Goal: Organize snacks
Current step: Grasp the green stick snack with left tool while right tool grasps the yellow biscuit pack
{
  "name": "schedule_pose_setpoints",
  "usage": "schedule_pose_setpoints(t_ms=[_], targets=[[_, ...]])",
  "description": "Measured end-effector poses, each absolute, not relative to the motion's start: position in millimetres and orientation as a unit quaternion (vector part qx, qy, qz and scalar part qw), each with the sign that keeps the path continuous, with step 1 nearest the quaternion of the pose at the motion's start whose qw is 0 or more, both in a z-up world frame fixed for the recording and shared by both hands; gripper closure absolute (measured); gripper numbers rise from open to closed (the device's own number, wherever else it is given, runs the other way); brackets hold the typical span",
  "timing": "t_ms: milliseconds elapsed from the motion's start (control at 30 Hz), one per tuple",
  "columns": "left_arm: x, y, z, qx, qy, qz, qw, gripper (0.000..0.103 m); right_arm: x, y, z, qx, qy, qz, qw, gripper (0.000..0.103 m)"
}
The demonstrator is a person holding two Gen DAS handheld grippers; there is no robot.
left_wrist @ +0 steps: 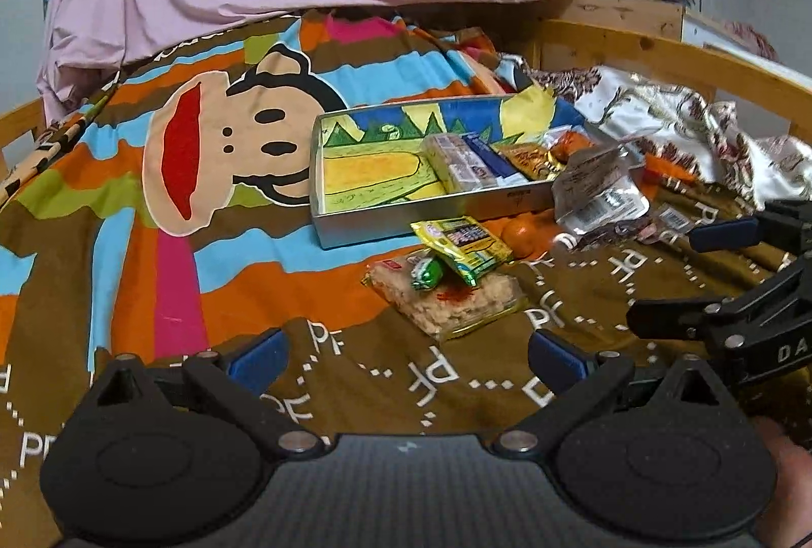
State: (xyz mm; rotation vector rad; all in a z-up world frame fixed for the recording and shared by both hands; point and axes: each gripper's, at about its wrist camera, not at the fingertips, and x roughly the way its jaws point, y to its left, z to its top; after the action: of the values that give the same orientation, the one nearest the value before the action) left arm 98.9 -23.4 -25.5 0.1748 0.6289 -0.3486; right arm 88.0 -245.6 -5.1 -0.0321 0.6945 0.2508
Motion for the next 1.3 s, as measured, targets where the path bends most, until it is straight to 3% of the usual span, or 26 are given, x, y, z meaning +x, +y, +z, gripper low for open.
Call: schedule_pose_setpoints(t_ms=[400,733,1300], targets=[[124.1,-13.9,-41.7,0.108,0.307,-0.117,0.938,0.0,152.4,-214.5,-7.1,-0.013,0.338,0.136,0.931,0.001],[133.7,2.3,-40.3,0.084,0.308,-0.105,0.942,0.0,241.6,-162.7,-11.9,0.003,0.41,0.114,0.905,0.001],[154.2,-9.3,-43.5,0.045,0.283,-0.207,0.935,0.001,196.3,-230.5,-11.3,0.006,0.407,0.087,0.909,0.001]])
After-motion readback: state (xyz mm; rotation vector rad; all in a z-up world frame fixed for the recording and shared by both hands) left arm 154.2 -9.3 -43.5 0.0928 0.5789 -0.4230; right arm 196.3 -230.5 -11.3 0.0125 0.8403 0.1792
